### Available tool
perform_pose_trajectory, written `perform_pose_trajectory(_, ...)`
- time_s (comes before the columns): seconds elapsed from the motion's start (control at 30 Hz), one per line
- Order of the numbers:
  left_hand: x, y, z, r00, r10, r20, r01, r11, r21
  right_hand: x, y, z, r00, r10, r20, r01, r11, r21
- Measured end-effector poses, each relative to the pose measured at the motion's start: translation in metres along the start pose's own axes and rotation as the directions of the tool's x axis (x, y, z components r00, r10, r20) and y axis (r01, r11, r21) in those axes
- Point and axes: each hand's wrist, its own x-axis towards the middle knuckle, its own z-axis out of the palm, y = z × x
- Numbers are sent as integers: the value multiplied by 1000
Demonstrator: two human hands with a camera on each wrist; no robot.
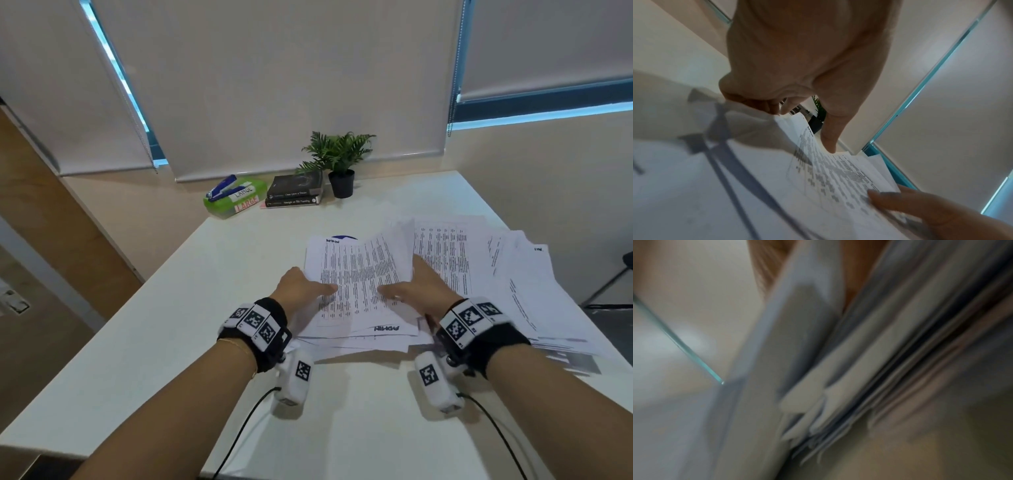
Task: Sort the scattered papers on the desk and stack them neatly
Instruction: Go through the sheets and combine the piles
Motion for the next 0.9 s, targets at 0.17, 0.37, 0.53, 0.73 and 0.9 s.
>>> perform_pose_trajectory(0.17, -9, 10, 2, 998, -54, 19, 56, 992, -117, -10, -10, 3, 997, -74, 1, 74, 996, 49)
perform_pose_trajectory(0.37, -20, 42, -3, 992, 28, 122, -4, 981, -196, -19, -34, -47, 989, -85, -121, 111, 969, 221)
perform_pose_trajectory(0.53, -14, 68, 30, 963, 197, 186, -120, 925, -362, -16, -25, -89, 978, -13, -209, 48, 985, 165)
perform_pose_trajectory(0.73, 16, 64, 74, 989, 93, 113, -108, 986, 127, -9, 14, -135, 876, 179, -448, -373, 840, -394)
perform_pose_trajectory(0.9, 25, 55, 75, 997, 54, 61, -77, 867, 493, -2, 37, -141, 807, 359, -470, -559, 723, -407)
